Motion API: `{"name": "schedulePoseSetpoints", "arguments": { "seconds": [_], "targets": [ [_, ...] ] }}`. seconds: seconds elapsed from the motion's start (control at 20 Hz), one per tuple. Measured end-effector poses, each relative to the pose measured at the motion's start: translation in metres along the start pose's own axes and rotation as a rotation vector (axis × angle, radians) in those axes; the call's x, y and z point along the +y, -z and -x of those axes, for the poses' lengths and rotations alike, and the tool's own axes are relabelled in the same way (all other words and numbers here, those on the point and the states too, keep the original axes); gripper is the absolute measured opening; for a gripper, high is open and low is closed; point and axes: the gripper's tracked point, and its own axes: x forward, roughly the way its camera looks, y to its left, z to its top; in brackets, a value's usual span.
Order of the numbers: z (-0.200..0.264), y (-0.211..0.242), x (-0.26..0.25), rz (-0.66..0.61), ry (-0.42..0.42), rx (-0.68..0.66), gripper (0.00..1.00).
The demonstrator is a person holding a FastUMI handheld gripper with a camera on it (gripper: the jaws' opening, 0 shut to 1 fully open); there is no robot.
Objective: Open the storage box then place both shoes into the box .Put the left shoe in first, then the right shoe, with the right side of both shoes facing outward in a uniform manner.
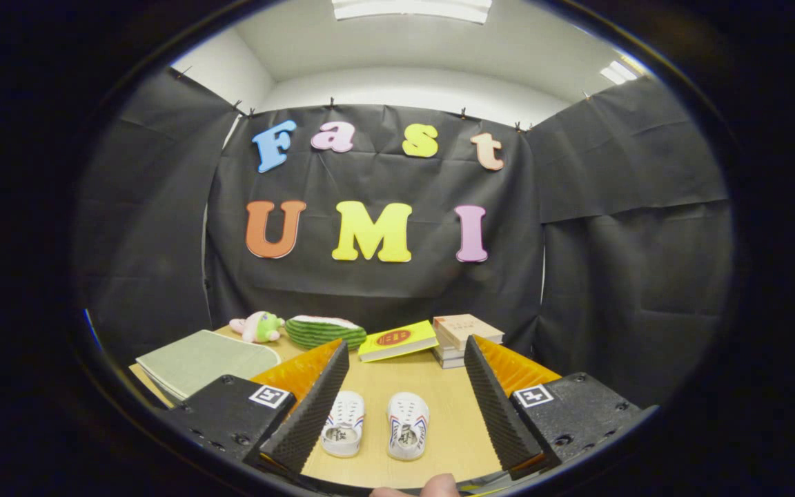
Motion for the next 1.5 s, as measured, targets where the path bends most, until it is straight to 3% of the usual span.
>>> {"name": "schedulePoseSetpoints", "arguments": {
  "seconds": [0.5, 0.85, 1.5],
  "targets": [
    [-0.006, -0.001, 0.009, -0.022, -0.037, 0.018, 1.00],
    [-0.017, 0.004, 0.024, -0.059, -0.121, 0.076, 1.00],
    [-0.024, 0.059, 0.132, -0.261, -0.614, 0.372, 1.00]
  ]
}}
